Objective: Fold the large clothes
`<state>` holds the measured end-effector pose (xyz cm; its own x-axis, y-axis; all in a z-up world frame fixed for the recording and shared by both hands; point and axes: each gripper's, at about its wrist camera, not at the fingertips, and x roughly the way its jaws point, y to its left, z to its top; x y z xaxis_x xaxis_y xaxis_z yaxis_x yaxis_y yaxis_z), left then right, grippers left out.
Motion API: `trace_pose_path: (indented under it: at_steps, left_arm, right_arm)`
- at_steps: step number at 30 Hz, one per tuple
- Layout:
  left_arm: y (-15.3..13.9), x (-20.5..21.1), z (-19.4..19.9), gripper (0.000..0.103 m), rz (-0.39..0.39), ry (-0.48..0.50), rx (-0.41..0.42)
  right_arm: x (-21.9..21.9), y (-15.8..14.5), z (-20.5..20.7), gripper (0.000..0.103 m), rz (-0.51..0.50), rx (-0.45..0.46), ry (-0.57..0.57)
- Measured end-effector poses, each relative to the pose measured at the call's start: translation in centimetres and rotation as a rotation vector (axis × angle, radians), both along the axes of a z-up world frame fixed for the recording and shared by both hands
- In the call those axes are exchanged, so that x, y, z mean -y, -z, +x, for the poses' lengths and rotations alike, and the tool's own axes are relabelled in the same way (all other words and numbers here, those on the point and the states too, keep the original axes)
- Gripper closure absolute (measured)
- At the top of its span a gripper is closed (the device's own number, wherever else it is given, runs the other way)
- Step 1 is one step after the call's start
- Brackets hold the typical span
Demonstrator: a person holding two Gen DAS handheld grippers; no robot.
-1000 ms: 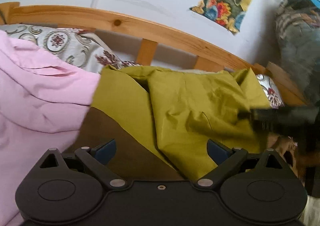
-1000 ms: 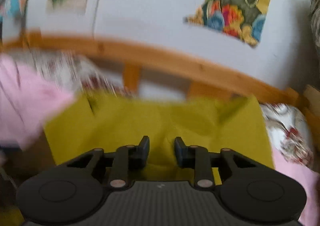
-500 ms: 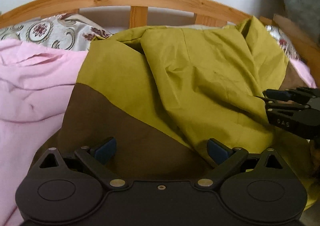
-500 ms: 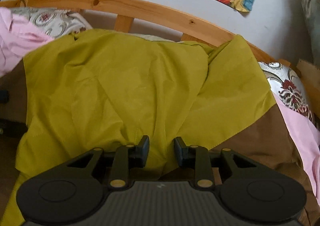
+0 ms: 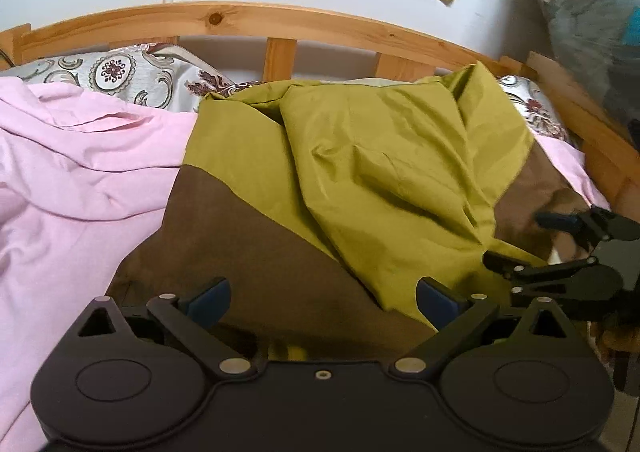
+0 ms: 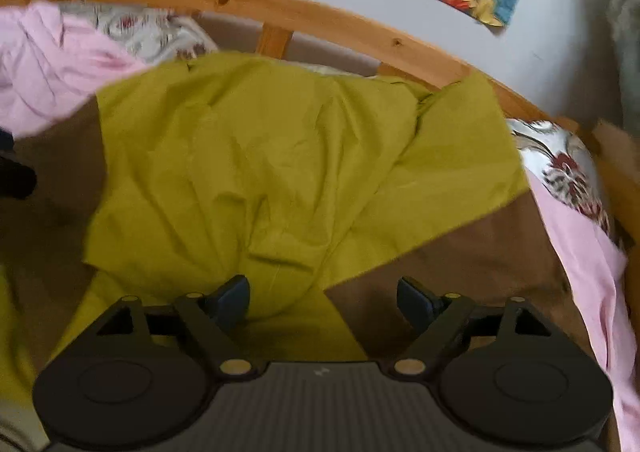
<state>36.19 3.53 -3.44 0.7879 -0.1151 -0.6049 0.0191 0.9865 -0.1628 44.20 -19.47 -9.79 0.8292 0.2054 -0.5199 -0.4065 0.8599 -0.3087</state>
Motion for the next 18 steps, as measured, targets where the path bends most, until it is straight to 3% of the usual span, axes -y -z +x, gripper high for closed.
trace_pose_path:
  at_steps: [5, 12, 18]
  left_arm:
    - [-1.8, 1.2, -4.1, 0.003, 0.038, 0.025, 0.003]
    - [-5.1, 3.1, -11.2, 0.001, 0.064, 0.049, 0.046]
    - [-4.9, 5.2, -16.0, 0.001, 0.113, 0.08, 0.014]
  right_arm:
    - [2.2, -2.3, -4.9, 0.001, 0.022, 0.068, -0.059]
    - [4.6, -5.2, -13.2, 0.0, 0.092, 0.079, -0.063]
    - [6.1, -5.4, -21.3, 0.0, 0.112, 0.071, -0.042]
